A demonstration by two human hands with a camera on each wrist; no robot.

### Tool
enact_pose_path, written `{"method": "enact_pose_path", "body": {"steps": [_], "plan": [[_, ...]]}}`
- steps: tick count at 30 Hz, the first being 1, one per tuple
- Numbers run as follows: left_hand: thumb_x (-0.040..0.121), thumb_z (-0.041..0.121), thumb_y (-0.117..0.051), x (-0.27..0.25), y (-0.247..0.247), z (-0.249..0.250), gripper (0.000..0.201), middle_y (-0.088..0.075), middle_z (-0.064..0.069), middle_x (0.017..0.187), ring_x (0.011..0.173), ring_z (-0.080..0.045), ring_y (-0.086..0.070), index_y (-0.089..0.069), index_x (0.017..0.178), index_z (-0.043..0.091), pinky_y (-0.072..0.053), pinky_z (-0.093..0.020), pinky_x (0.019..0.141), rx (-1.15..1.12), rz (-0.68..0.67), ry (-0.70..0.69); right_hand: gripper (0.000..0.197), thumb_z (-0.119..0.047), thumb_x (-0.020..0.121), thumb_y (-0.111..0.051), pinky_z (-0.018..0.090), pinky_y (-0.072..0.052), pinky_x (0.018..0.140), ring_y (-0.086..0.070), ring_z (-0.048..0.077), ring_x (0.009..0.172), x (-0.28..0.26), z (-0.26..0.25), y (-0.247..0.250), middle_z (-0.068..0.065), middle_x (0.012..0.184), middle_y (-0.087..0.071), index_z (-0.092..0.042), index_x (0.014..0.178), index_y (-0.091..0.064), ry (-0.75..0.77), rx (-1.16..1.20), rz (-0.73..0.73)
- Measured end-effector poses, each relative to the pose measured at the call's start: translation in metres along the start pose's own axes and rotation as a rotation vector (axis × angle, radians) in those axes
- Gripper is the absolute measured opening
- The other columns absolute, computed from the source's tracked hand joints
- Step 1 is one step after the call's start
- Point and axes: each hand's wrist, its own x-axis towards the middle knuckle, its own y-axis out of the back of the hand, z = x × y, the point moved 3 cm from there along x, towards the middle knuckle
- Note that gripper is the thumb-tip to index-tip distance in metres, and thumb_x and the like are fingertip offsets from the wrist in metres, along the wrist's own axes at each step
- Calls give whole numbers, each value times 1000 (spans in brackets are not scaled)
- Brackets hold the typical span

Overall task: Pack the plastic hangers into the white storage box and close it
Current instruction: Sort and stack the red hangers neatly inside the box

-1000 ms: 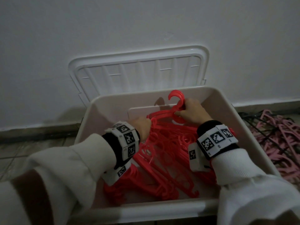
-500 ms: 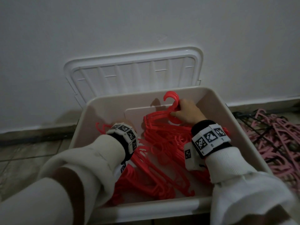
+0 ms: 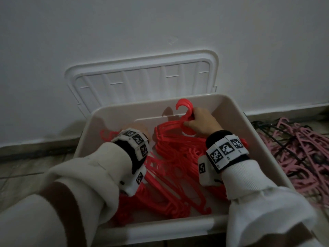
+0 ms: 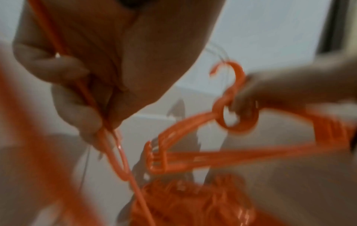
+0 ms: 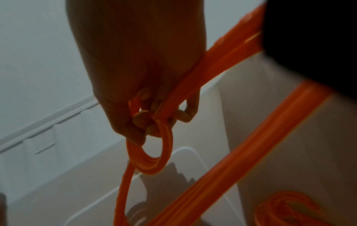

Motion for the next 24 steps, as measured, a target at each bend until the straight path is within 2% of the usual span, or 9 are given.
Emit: {"method": "enact_pose_path", "body": {"steps": [3,5,6,8,13,16,19,22,24], "plan": [[94,11,-48,2,13,-17,32,-58,-16,127,118,-29,-54,-57,124,4,-42,-32,95,-129,16,-7,18,-19,80,-65,37,-47,82,-60,31,96,2,1,1,16,98,-66,-8,93,-63,3,32,8],[96,12,-46,-9,21,-28,25,-59,-18,123,114,-29,-56,-59,116,2,-45,-30,89,-316,47,39,9,-18,78,-66,37,-48,81,-61,31,93,4,2,0,15,92,-66,-12,83,-61,10,57,6],[96,10,-46,-13,21,-33,17,-61,-18,112,103,-27,-61,-61,100,3,-49,-29,79,-442,52,52,9,-18,78,-67,37,-48,80,-62,31,91,4,1,0,14,88,-66,-13,80,-60,17,67,5],[95,2,-44,-22,15,-40,27,-57,-11,82,68,-21,-59,-48,70,11,-49,-22,55,-766,64,70,9,-18,77,-67,37,-49,79,-62,31,88,6,2,-1,13,85,-65,-14,77,-59,27,72,12],[86,-17,-50,-33,-3,-46,43,-49,2,36,28,-3,-45,-52,51,8,-35,-11,32,-1378,69,64,9,-18,77,-67,36,-49,80,-62,29,89,5,2,-1,12,88,-65,-14,81,-60,36,78,21],[84,-14,-53,-48,-9,-39,18,-55,-7,55,34,-1,-51,-51,74,1,-43,-12,37,-1591,46,24,8,-17,77,-66,33,-46,77,-62,29,89,5,2,-1,12,87,-65,-13,81,-61,45,86,21],[85,-12,-52,-59,-16,-32,25,-63,-10,77,52,-7,-63,-49,95,11,-52,-19,47,-1729,26,-49,9,-13,78,-66,28,-44,72,-63,29,89,2,-2,1,15,90,-68,-6,85,-65,53,144,23],[86,-13,-52,-56,-19,-22,30,-69,-5,77,61,-8,-67,-53,102,13,-53,-18,50,-1711,12,-122,22,-7,82,-65,22,-45,70,-64,27,93,-3,-10,2,15,100,-67,1,103,-63,52,250,-33],[84,-10,-57,-50,-22,-11,23,-69,-4,72,59,-6,-67,-54,99,7,-54,-18,53,-1712,22,-123,26,-3,84,-64,12,-46,55,-64,24,86,-6,-15,-1,13,98,-65,3,108,-59,43,378,-129]]}}
